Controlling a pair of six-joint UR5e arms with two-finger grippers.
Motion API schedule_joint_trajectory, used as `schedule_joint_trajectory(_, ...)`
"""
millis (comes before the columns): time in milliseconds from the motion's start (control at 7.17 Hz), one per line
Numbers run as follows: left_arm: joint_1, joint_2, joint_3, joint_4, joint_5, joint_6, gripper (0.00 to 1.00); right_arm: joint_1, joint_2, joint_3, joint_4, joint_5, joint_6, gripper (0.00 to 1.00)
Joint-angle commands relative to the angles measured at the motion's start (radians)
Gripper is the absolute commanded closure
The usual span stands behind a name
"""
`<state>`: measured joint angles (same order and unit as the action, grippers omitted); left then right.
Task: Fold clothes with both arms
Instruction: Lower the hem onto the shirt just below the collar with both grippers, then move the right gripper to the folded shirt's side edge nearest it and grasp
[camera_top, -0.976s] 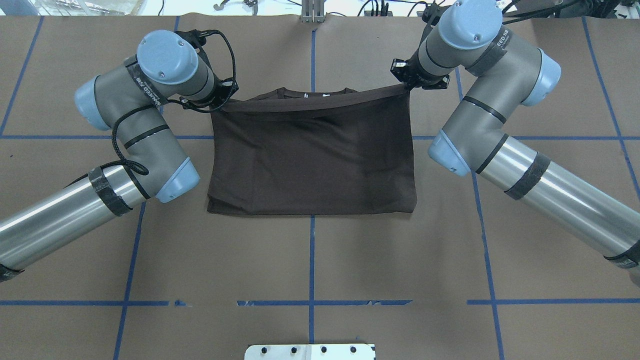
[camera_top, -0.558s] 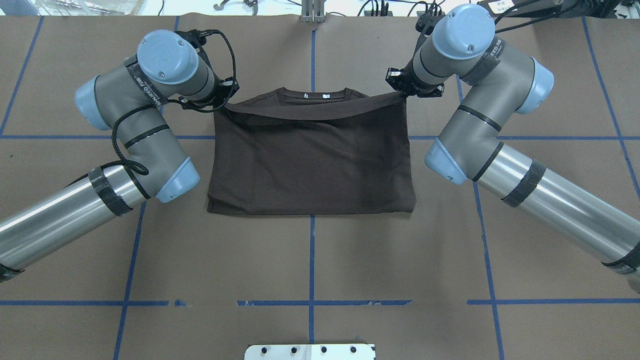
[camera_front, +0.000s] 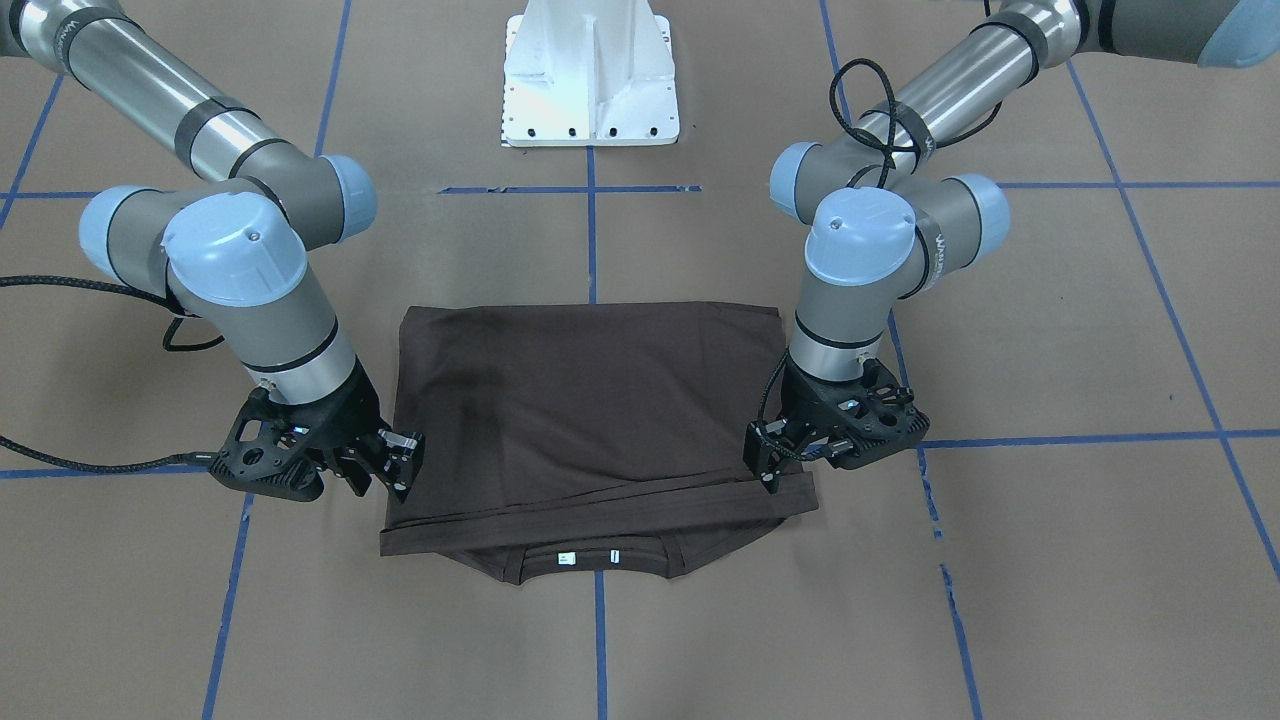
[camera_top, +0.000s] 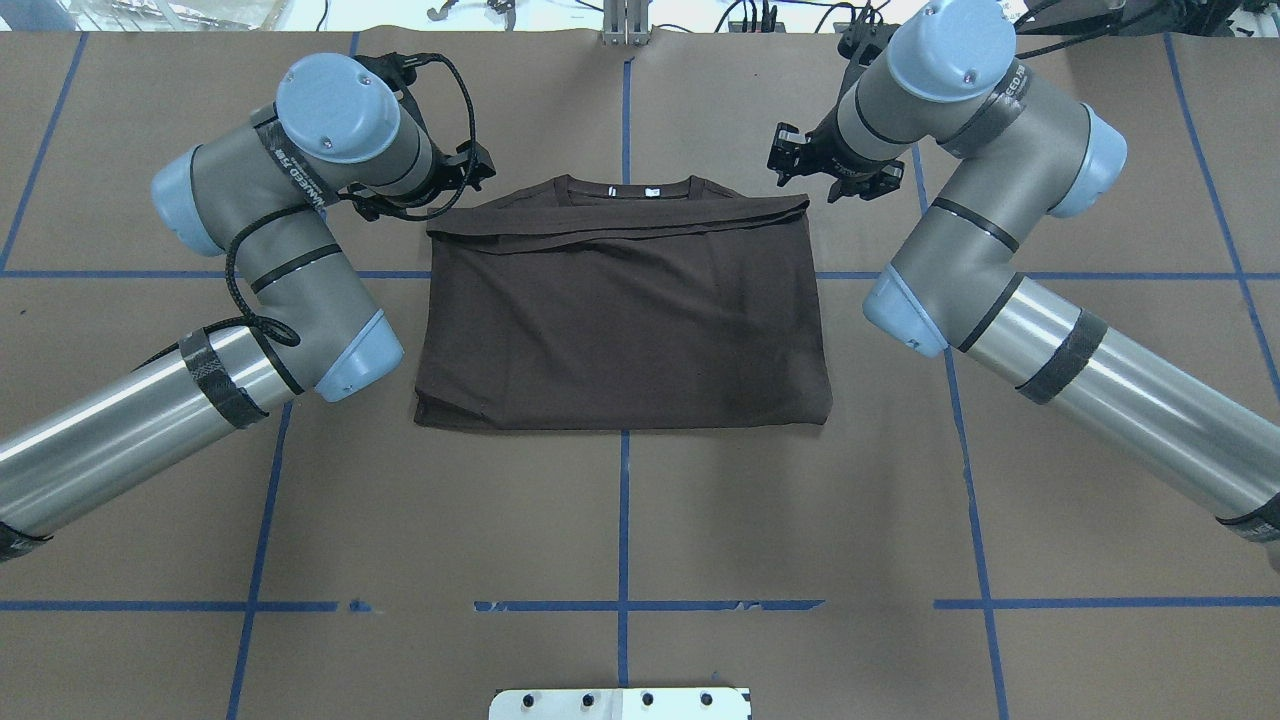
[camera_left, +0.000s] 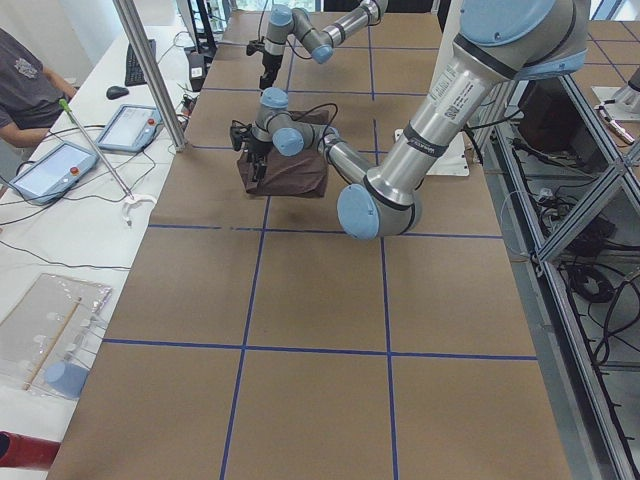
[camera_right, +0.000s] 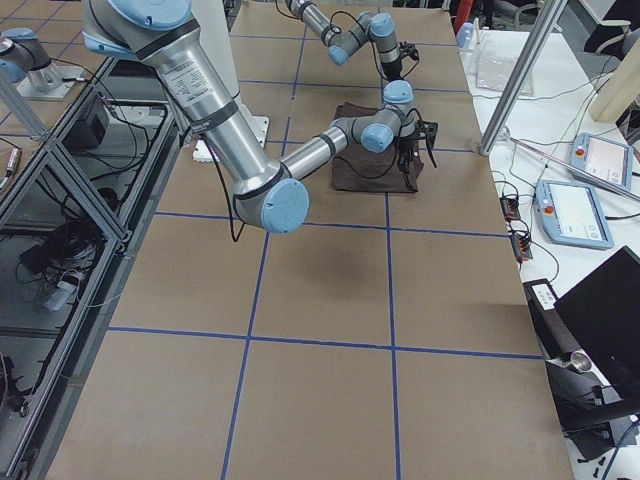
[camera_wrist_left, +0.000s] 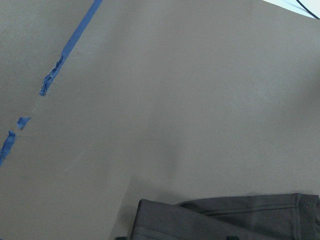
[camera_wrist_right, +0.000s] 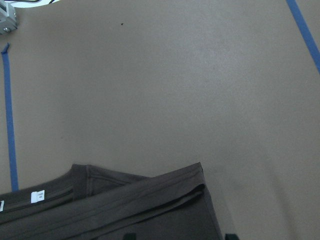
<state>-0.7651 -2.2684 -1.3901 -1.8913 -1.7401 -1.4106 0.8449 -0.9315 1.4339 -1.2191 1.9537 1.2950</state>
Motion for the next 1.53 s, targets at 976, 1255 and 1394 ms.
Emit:
schedule_joint_trajectory(976, 0.006, 0.007, -0.148, 0.066, -0.002, -0.016, 0.0, -0.331, -0.323, 0.332, -0.013, -0.159, 0.072, 0.23)
schedule_joint_trajectory(1255, 0.009, 0.007, -0.152, 0.066, -0.002, -0.016, 0.0, -0.333, -0.325, 0.316, -0.011, -0.16, 0.06, 0.5)
schedule_joint_trajectory(1394, 0.009, 0.007, -0.153, 0.066, -0.002, -0.016, 0.0, -0.333, -0.322, 0.315, -0.01, -0.15, 0.058, 0.72)
